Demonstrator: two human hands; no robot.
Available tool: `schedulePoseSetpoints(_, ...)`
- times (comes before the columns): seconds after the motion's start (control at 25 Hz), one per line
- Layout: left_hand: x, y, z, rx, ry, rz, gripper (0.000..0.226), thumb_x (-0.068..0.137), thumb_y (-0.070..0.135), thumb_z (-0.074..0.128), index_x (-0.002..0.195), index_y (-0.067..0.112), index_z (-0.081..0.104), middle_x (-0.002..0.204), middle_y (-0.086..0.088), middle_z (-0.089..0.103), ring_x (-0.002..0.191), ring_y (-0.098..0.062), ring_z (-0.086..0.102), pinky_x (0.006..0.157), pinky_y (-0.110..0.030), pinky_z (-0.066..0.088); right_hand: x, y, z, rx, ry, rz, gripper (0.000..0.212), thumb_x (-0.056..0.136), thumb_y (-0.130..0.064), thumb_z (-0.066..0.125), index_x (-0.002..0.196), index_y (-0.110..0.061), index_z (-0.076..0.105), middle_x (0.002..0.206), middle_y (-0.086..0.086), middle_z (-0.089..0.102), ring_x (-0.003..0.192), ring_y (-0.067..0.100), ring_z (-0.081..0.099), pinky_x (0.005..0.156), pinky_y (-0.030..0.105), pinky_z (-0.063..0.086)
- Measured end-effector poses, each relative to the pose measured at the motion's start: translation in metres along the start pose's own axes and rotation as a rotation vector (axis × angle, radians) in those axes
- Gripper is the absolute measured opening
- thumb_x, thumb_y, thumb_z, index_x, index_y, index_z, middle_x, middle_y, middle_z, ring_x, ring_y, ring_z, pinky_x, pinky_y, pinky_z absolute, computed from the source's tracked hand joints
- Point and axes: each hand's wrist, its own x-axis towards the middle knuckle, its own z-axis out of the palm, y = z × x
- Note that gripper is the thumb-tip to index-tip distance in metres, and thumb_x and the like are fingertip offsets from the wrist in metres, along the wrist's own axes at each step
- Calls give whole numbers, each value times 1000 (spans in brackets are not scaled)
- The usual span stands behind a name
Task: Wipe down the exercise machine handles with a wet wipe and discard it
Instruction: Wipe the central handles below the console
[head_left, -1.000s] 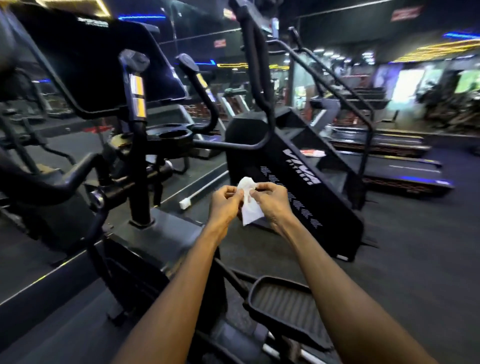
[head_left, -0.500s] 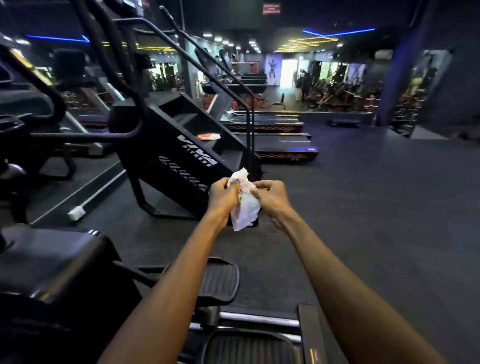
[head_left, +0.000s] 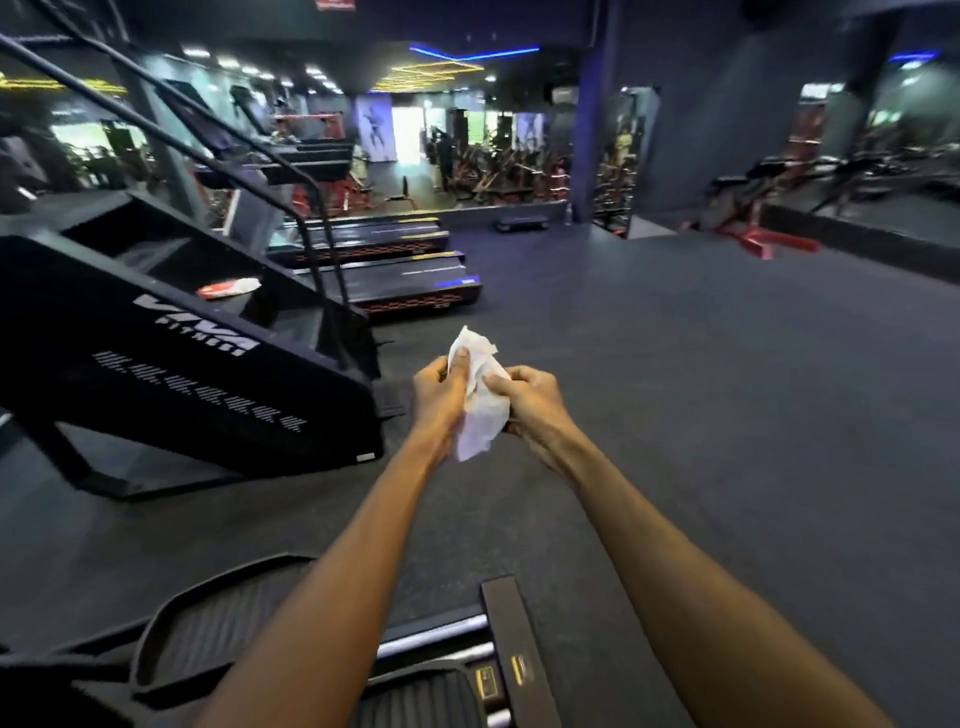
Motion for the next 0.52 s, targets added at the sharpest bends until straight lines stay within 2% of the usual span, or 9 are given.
schedulePoseSetpoints(0.16,15,-14,48,26,-78,-38,42,97,37,58,92,-4,68,86,-17,70,77,-22,63,73,-42,54,20,1,-51,38,155,8,18,93,-14,65,76,-8,59,82,16,64,76,26,61,66,39,50)
schedulePoseSetpoints(0.28,27,-20,77,35,-114,-33,42,98,36,56,94,-5,68,91,-20,72,79,-23,63,73,-42,55,41,-3,-80,127,214,50,19,95,-21,63,85,-5,66,81,15,67,73,27,63,61,33,51)
schedulePoseSetpoints(0.4,44,-26,106,63,-128,-6,44,99,34,56,92,-8,67,83,-12,67,76,-20,60,69,-36,50,73,-6,-106,136,157,93,29,91,-30,67,91,-2,74,85,13,76,72,24,71,62,33,56)
schedulePoseSetpoints(0.52,69,-36,142,59,-133,-2,47,99,34,57,94,-12,64,82,-12,64,76,-21,59,68,-36,48,110,-7,-133,28,69,77,24,87,-30,73,78,-8,73,74,7,75,67,21,72,52,26,53)
